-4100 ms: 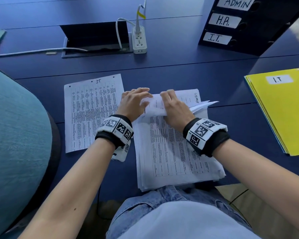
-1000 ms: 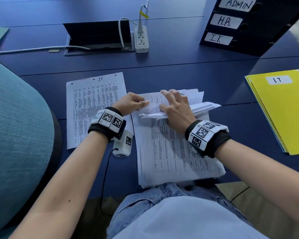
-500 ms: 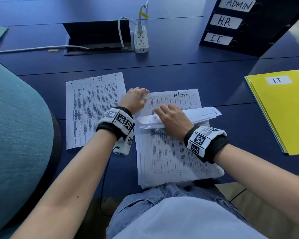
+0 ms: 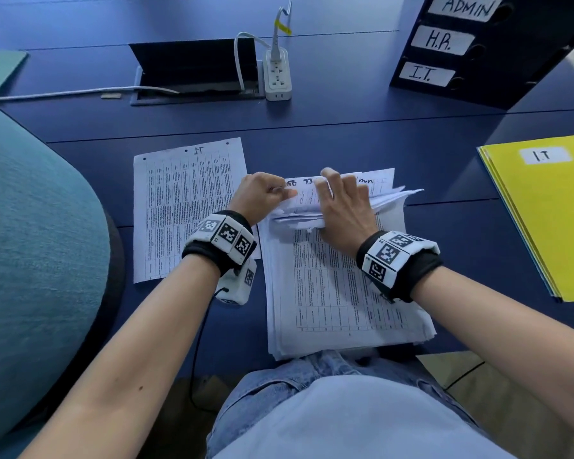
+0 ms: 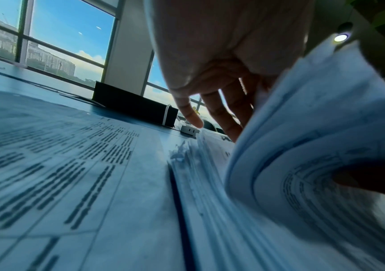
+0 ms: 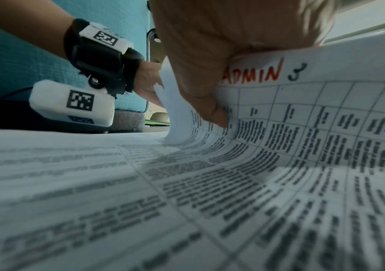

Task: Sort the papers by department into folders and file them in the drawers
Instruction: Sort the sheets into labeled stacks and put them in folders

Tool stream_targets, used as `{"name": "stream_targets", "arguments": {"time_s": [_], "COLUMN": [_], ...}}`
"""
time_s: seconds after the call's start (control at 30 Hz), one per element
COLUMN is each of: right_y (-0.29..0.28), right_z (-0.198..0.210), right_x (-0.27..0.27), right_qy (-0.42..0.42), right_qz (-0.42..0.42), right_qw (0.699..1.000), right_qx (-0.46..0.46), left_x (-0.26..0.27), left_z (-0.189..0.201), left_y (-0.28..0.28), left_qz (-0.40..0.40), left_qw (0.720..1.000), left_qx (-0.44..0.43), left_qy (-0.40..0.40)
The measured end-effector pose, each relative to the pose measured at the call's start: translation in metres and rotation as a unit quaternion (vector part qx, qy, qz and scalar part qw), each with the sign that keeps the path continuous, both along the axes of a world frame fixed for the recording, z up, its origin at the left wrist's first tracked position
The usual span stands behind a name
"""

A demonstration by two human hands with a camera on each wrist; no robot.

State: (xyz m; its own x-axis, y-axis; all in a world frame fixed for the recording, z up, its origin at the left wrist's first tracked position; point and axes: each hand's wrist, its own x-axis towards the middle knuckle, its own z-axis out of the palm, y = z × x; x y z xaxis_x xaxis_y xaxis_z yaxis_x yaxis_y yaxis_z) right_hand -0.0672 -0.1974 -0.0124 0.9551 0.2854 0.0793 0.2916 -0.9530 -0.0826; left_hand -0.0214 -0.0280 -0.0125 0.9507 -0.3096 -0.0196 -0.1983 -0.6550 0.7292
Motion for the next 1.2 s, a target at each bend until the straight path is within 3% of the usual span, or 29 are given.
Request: {"name": "stream_targets", "arguments": {"time_s": [0.13,0.2,0.3,0.5,0.67,0.87,1.2], "right_y": [-0.002,-0.001,0.001,0.008,0.007,0.003,-0.001], "right_z": [-0.003,-0.002,0.000,0.005,0.004,0.003,0.005], "right_x": [-0.007,-0.010,-0.016,-0.024,-0.021,-0.014,-0.003], "right_qy": [-0.075,-0.056,0.037,0.127,0.130,0.132,0.151], "right_qz": [0.007,0.033,0.066,0.080,0.075,0.060,-0.009], "right_qw": [0.994,0.995,0.997,0.986,0.987,0.989,0.988], "right_qx": [-0.076,-0.071,-0.027,-0.071,-0.057,-0.011,-0.033], "left_x": [-0.002,0.001,0.005,0.002,-0.004,0.004,0.003], "left_z": [0.005,0.003,-0.002,-0.012,-0.009,-0.010,-0.015], "left_y": [-0.003,-0.007,-0.011,-0.008,-0.011,-0.024,-0.029], "left_qz": [0.031,0.049,0.057,0.027,0.012,0.055,0.041], "left_qw": [0.996,0.997,0.994,0.995,0.984,0.978,0.978], "left_qx": [-0.037,-0.013,0.068,0.079,0.172,0.174,0.189], "left_qy": [0.073,0.055,0.057,0.048,0.044,0.096,0.082]}}
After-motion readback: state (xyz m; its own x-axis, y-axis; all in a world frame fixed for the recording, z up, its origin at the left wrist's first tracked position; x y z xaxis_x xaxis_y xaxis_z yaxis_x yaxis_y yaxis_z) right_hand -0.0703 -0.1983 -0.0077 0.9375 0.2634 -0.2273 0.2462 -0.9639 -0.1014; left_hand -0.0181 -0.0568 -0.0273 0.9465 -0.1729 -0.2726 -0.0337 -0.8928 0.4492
